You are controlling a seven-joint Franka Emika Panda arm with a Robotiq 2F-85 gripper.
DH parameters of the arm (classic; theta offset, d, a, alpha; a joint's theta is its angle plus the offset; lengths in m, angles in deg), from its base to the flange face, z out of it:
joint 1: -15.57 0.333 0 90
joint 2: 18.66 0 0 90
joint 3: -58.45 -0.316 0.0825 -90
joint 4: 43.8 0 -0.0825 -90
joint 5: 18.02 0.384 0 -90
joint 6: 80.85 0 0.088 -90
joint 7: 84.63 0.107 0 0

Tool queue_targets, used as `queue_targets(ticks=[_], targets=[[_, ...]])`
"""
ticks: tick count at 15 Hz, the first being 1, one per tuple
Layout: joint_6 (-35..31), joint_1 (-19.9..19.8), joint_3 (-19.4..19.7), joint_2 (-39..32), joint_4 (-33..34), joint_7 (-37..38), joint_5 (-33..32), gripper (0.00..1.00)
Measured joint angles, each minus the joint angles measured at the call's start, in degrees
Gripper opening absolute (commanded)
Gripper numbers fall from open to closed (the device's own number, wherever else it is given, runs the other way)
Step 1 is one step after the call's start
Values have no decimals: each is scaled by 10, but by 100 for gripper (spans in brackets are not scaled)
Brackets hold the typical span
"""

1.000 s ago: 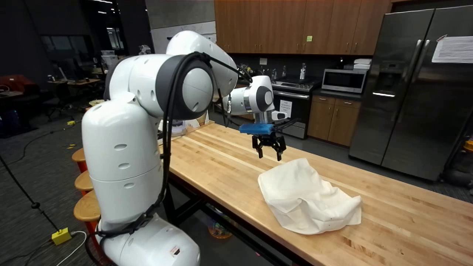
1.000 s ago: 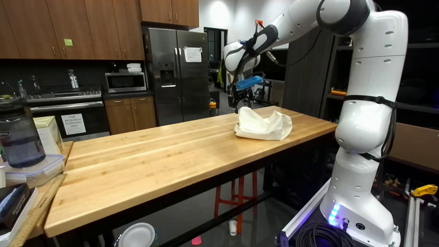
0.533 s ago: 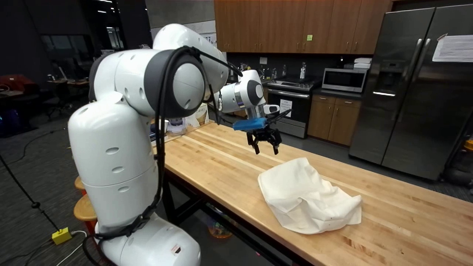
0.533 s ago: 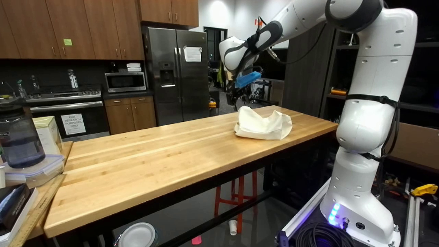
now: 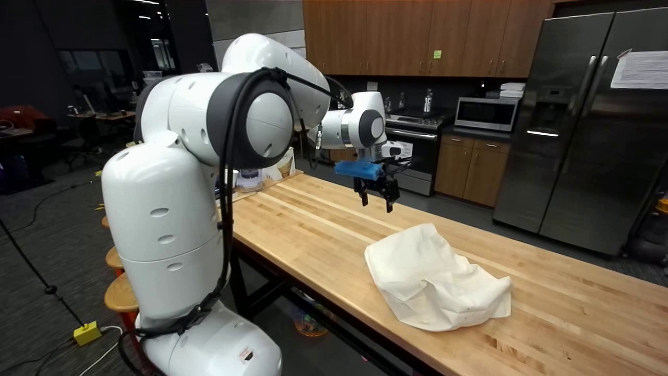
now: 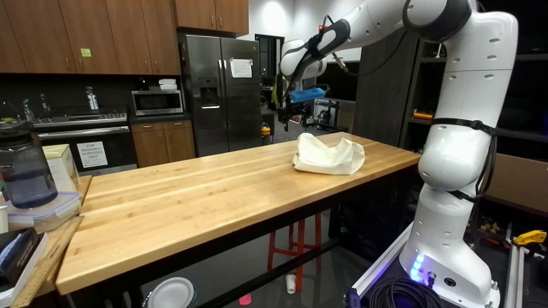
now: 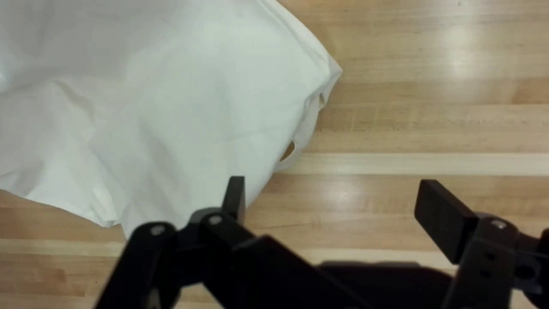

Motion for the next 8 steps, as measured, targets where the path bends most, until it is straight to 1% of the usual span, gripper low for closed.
queue_targets(ticks=[4,8], targets=[[-25,-19,17,-20,29,8,46,100],[-66,-30,36,-51,46,57,47,100]])
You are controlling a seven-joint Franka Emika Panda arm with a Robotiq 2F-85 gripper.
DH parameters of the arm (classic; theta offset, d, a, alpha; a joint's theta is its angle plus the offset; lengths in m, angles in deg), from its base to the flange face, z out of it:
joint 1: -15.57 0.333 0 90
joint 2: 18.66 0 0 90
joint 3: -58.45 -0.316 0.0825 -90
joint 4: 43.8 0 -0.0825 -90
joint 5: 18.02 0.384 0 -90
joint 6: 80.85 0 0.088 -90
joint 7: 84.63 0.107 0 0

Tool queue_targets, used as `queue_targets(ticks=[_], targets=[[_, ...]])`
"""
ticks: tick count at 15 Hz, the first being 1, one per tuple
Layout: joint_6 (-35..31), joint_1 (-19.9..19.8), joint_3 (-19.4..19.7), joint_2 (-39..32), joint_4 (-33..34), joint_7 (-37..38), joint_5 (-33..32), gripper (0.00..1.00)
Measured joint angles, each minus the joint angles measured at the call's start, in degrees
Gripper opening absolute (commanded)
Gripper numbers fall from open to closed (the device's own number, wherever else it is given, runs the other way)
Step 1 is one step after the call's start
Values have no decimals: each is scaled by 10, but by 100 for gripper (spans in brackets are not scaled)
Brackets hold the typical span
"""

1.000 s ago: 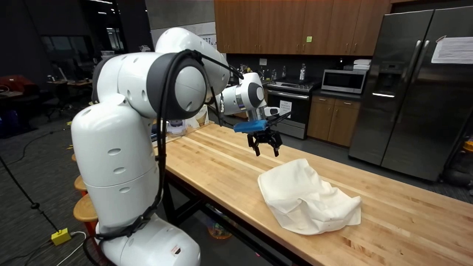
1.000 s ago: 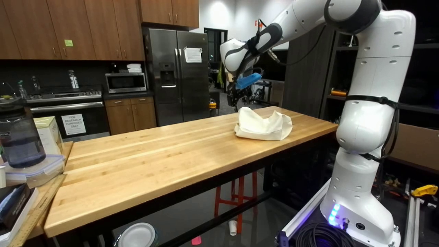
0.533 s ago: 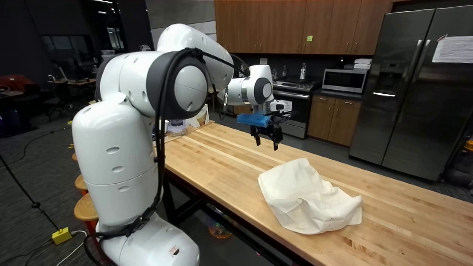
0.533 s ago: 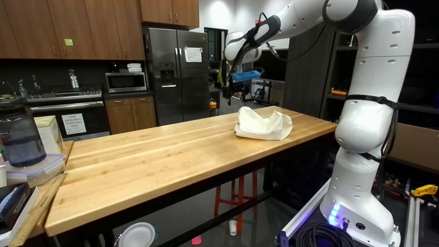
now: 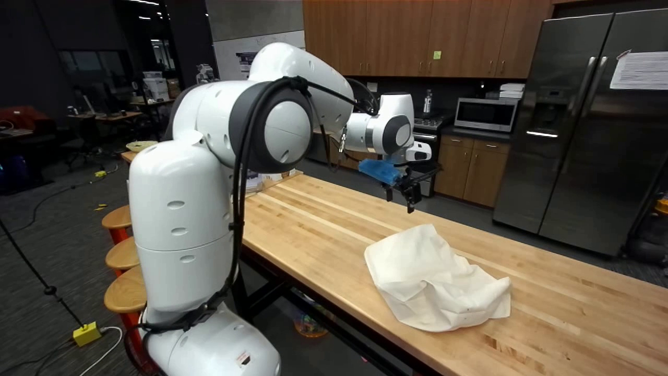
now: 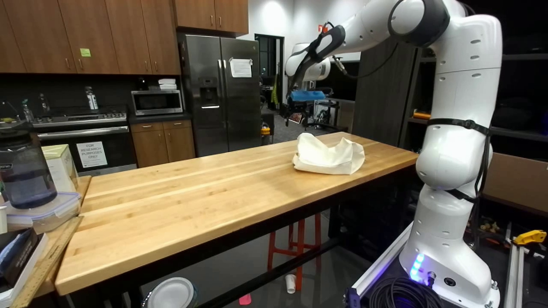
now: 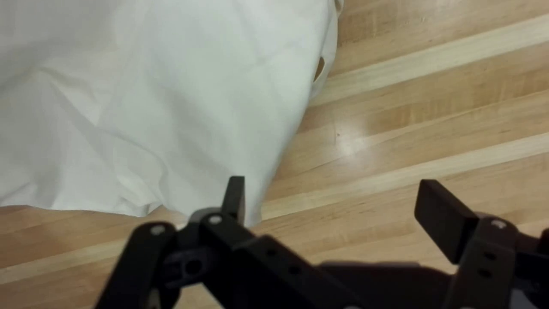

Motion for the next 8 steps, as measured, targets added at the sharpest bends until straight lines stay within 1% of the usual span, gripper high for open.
queue_targets(ticks=[3,8], targets=[[-15,-3,14,-26,12,35,0,100],[-17,-4,36,-67,30,83,0,100]])
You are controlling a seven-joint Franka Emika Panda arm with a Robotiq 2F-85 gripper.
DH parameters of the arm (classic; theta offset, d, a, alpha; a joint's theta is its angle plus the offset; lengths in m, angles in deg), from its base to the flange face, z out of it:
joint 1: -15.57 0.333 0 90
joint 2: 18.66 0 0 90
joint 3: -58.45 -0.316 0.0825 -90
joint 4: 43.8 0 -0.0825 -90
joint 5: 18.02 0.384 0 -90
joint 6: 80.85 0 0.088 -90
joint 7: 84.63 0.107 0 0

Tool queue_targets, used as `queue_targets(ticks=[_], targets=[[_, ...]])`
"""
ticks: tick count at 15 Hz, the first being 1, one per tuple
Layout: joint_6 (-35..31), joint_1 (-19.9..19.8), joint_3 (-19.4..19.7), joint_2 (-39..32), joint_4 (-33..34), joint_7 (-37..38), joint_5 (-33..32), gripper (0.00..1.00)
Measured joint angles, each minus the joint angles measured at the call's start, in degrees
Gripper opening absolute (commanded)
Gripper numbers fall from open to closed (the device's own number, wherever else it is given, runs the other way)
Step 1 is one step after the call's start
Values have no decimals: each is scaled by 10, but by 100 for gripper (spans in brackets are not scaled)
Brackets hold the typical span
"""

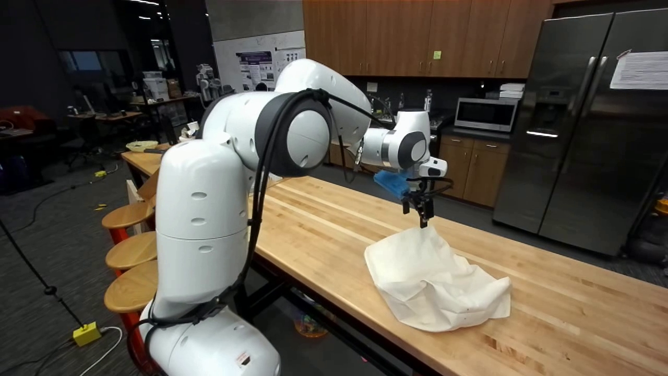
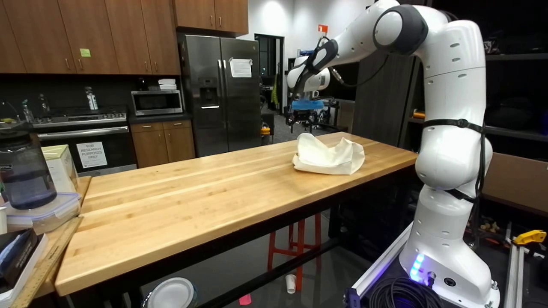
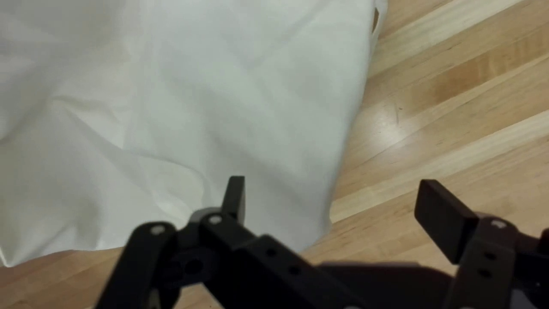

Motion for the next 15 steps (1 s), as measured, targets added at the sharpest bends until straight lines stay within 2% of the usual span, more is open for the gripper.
queue_targets(ticks=[8,15], targets=[[7,-2,30,-35,8,69,0,100],[55,-2,33,-63,14,124,0,100]])
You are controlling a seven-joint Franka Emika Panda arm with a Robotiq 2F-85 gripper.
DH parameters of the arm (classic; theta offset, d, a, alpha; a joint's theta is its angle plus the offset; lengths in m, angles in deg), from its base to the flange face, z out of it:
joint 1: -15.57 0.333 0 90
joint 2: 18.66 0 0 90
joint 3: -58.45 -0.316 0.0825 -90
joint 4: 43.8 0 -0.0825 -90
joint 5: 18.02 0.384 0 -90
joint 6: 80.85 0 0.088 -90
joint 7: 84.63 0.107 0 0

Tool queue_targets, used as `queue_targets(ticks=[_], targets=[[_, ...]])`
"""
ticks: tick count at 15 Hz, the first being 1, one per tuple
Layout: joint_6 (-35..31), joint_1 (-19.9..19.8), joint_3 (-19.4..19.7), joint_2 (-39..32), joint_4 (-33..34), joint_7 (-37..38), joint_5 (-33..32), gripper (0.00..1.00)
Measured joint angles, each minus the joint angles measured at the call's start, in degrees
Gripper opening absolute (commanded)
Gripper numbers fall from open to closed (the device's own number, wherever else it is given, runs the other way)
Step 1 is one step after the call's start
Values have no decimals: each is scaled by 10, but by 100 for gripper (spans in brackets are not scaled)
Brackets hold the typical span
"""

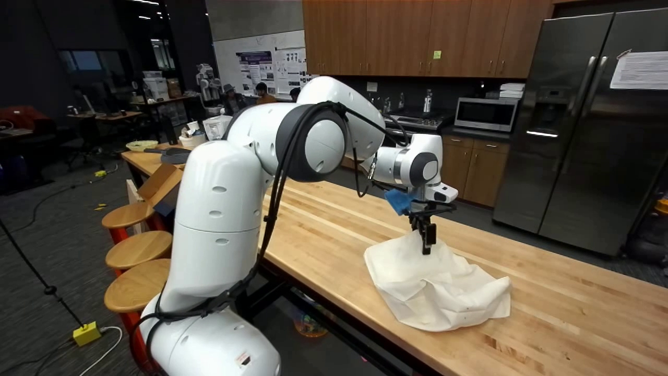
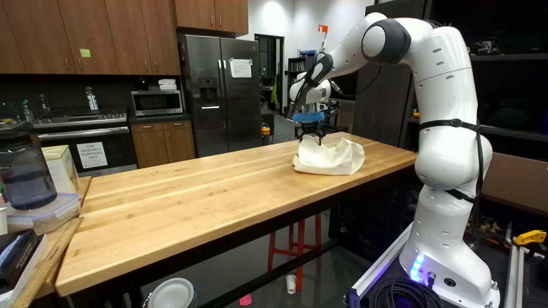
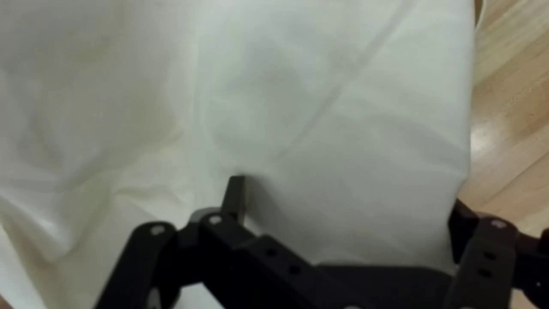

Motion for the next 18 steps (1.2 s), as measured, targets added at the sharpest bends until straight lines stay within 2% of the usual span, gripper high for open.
queue_targets(ticks=[1,4,6,11,13,18], targets=[[5,0,0,-6,3,5,0,81],[21,-1,0,-23,14,15,3,61],[39,-2,0,-35,25,15,13,44],[103,-8,-12,-67,69,-15,73,6],[127,-9,-18,-76,87,-30,93,0],[191,-10,-37,-89,142,-67,138,1]])
